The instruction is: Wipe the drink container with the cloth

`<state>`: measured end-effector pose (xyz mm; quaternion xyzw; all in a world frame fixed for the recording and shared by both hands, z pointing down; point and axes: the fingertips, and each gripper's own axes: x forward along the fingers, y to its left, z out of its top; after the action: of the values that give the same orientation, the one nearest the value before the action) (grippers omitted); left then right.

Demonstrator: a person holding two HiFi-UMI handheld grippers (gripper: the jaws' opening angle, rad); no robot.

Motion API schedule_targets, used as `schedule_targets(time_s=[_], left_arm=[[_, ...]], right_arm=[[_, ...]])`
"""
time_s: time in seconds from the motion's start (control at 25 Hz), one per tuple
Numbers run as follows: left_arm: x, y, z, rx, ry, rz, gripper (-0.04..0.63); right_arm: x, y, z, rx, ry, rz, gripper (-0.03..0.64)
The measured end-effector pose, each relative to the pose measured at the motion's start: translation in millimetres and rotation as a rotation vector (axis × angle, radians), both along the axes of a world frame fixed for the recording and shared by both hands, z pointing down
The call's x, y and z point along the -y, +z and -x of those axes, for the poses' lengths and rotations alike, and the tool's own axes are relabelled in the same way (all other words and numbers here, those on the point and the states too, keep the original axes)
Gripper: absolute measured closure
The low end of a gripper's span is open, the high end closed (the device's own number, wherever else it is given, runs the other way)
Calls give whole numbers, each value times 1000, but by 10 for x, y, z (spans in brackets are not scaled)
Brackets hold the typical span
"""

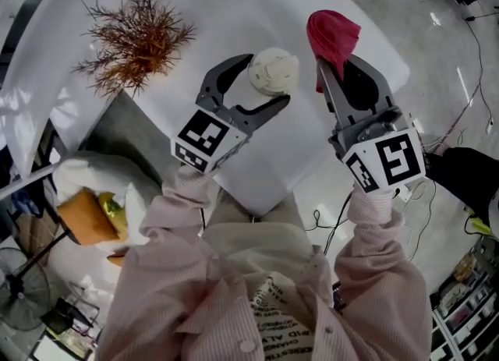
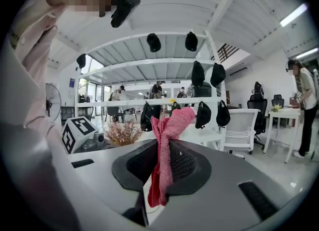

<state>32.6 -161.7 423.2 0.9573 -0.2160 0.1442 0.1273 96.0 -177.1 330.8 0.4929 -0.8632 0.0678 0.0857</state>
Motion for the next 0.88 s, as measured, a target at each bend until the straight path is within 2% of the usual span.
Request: schedule_targets(time_s=[0.32,0.52,0.76,0.88], left_arm=[[-8,3,19,-13,21,10,221],[-8,-2,34,-21,32,9,221],[-9,2,36,-27,33,5,221],[-13,-14,32,-30,38,4,221]], right_arm=[[150,24,374,-239,-134,-28,572],[199,138,593,-441,-192,-38,572],[153,401,810,-581,-298,9,572],[124,464,841,-641,-311,23,571]])
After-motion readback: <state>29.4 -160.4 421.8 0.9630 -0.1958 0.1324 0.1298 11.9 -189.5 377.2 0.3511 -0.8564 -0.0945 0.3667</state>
